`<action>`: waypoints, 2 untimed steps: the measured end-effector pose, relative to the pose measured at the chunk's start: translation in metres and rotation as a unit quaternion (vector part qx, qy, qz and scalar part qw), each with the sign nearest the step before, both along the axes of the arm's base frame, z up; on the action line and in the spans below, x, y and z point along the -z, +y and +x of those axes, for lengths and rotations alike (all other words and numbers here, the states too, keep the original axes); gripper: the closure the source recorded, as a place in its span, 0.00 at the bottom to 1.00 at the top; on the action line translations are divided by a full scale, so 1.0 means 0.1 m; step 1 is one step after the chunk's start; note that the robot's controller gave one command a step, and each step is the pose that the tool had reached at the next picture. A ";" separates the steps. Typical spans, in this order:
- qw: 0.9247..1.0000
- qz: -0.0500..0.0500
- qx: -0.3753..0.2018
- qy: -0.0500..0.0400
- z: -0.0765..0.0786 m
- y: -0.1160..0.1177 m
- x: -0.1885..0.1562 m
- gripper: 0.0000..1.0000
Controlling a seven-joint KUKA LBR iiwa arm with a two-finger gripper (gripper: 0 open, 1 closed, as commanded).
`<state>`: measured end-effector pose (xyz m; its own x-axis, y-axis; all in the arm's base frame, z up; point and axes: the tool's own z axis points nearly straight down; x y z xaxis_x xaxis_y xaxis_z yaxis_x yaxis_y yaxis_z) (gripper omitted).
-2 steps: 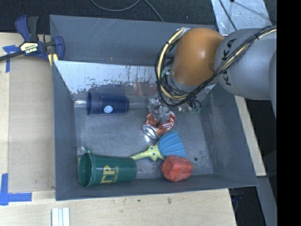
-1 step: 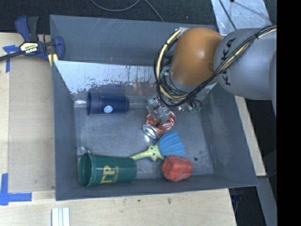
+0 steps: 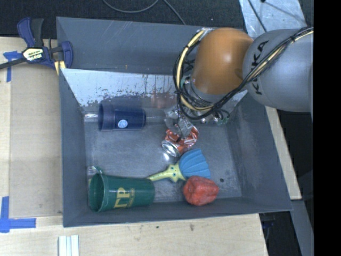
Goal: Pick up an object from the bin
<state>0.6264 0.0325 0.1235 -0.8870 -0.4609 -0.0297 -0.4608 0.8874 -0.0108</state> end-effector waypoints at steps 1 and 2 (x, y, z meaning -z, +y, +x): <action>0.999 0.001 0.038 0.000 -0.01 0.00 -0.24 1.00; 1.000 0.001 0.022 -0.001 -0.02 -0.01 -0.30 1.00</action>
Offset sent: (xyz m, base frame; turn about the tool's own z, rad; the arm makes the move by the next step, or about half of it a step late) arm -0.0289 -0.0668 0.0287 -0.1754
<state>0.6243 0.0311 0.1535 -0.9066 -0.4208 -0.0324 -0.4207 0.9071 -0.0103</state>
